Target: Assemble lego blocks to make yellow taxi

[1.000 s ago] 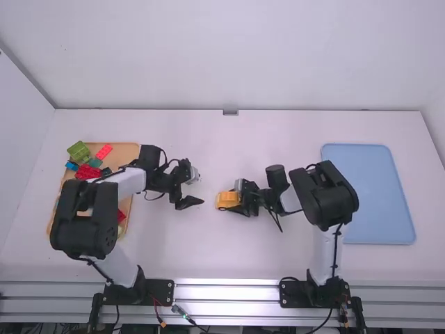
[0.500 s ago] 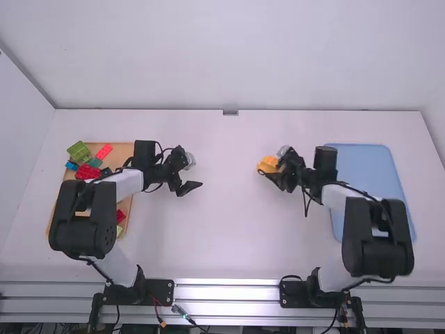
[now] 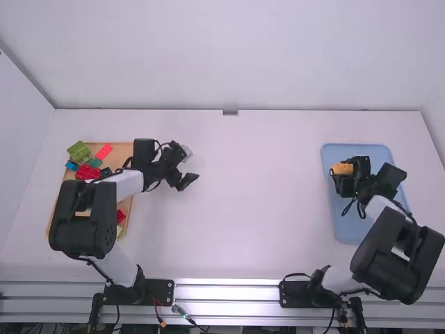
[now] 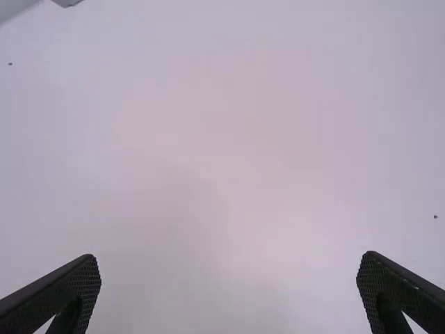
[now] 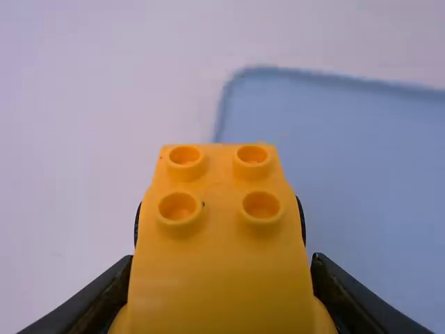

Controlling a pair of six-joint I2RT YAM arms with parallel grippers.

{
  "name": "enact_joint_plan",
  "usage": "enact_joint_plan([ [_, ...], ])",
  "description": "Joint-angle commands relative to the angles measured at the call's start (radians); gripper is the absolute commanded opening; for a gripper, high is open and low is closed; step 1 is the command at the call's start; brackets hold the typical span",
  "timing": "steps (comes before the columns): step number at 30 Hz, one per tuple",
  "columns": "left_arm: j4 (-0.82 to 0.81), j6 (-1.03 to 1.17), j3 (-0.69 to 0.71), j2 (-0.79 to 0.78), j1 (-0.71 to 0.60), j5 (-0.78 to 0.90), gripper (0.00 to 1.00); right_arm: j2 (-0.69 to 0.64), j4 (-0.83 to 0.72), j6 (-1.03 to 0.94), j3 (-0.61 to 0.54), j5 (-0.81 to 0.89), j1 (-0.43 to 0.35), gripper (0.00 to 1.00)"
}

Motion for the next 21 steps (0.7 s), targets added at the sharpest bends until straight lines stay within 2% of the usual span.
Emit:
enact_joint_plan([
  [1,0.008,-0.019,-0.009,-0.003,0.002,-0.016,0.99,0.069,0.027,0.071,0.014,0.076,-0.025,0.45],
  [5,0.024,-0.019,-0.009,-0.003,0.002,-0.016,0.99,0.126,0.051,0.076,0.015,0.113,-0.040,0.46],
  [7,0.026,-0.021,-0.008,-0.003,-0.005,-0.016,0.99,0.142,0.055,0.075,0.016,0.124,-0.039,0.50],
  [9,0.025,-0.020,-0.008,-0.003,-0.010,-0.016,0.99,0.144,0.053,0.075,0.016,0.153,-0.041,0.67],
  [11,0.023,-0.021,-0.008,-0.003,-0.010,-0.016,0.99,0.143,0.055,0.076,0.016,0.172,-0.041,0.79],
  [13,0.030,-0.054,-0.008,-0.003,-0.010,-0.020,0.99,0.137,0.058,0.109,0.016,0.197,-0.035,0.99],
  [18,0.038,-0.071,-0.008,-0.003,-0.010,-0.020,0.99,0.088,0.029,0.127,0.016,0.253,-0.011,0.99],
  [21,0.051,-0.124,-0.008,-0.003,-0.010,-0.029,0.99,0.012,-0.006,0.147,0.016,0.303,0.019,0.99],
])
